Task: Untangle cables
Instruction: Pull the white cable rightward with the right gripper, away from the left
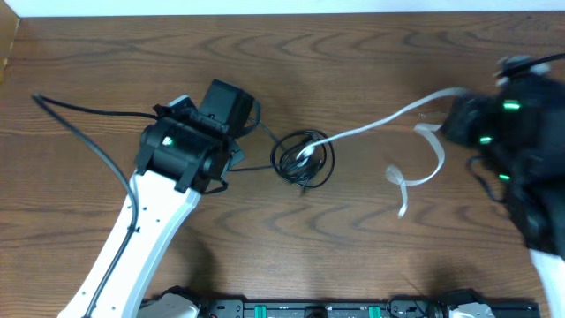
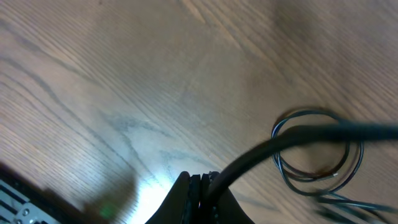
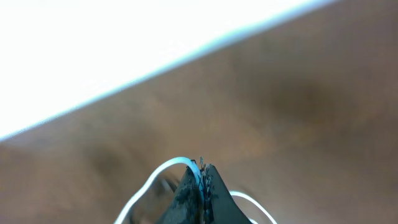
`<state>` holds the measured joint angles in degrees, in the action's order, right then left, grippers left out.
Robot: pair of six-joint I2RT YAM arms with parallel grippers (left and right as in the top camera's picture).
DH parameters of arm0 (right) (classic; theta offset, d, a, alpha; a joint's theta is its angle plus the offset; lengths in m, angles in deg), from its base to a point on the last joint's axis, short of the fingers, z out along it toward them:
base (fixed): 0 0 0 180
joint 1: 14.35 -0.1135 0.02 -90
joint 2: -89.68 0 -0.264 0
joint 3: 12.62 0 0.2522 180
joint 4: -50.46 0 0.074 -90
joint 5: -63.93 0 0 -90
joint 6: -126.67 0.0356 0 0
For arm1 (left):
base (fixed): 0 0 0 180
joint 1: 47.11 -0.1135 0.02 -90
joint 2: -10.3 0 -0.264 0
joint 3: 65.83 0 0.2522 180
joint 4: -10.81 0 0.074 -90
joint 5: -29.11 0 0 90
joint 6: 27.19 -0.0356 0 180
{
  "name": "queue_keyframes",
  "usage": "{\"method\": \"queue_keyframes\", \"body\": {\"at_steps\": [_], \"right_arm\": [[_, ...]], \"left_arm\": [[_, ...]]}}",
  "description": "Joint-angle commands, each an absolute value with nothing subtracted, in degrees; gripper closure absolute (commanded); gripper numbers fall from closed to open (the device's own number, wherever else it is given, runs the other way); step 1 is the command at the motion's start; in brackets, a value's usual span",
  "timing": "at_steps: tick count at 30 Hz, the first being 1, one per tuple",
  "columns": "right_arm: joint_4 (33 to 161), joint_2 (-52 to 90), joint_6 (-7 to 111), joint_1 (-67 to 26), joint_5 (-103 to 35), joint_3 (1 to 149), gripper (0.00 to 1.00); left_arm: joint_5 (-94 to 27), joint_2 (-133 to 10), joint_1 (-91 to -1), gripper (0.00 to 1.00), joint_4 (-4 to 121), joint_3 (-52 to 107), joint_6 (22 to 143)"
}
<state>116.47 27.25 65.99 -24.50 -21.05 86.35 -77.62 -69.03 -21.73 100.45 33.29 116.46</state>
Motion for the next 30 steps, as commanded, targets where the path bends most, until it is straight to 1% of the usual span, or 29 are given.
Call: {"method": "queue_keyframes", "body": {"at_steps": [1, 11, 14, 18, 20, 24, 26, 28, 30], "right_arm": [[117.6, 28.1, 62.3, -24.0, -19.1, 94.0, 0.99], [116.6, 28.0, 62.6, -24.0, -17.8, 104.6, 0.99], [115.9, 28.1, 65.0, -24.0, -9.1, 105.1, 0.99], [115.0, 27.8, 64.2, -24.0, 3.6, 105.1, 0.99], [115.9, 27.4, 62.4, -24.0, 9.3, 105.1, 0.99], [118.5, 26.2, 62.5, -24.0, 18.0, 105.1, 0.99], [118.9, 25.7, 62.7, -24.0, 15.6, 105.1, 0.99], [118.9, 25.2, 62.7, -24.0, 8.3, 105.1, 0.99], [118.9, 24.7, 62.7, -24.0, 4.1, 105.1, 0.99]], "left_arm": [[-76.6, -71.2, -22.1, 0.92, 100.0, 33.5, 117.4], [-76.6, -76.2, -22.1, 0.92, 100.0, 33.5, 117.3], [-77.6, -78.2, -22.1, 0.92, 100.1, 33.5, 115.8], [-79.6, -80.3, -22.1, 0.92, 101.3, 33.5, 115.8], [-79.6, -80.7, -22.1, 0.92, 101.5, 33.5, 115.8], [-79.6, -80.7, -22.2, 0.92, 101.2, 33.5, 115.8], [-79.6, -80.7, -22.5, 0.92, 101.2, 33.5, 115.8], [-79.5, -80.7, -22.5, 0.92, 101.2, 33.5, 115.8], [-79.3, -80.7, -22.4, 0.92, 101.2, 33.5, 115.8]]}}
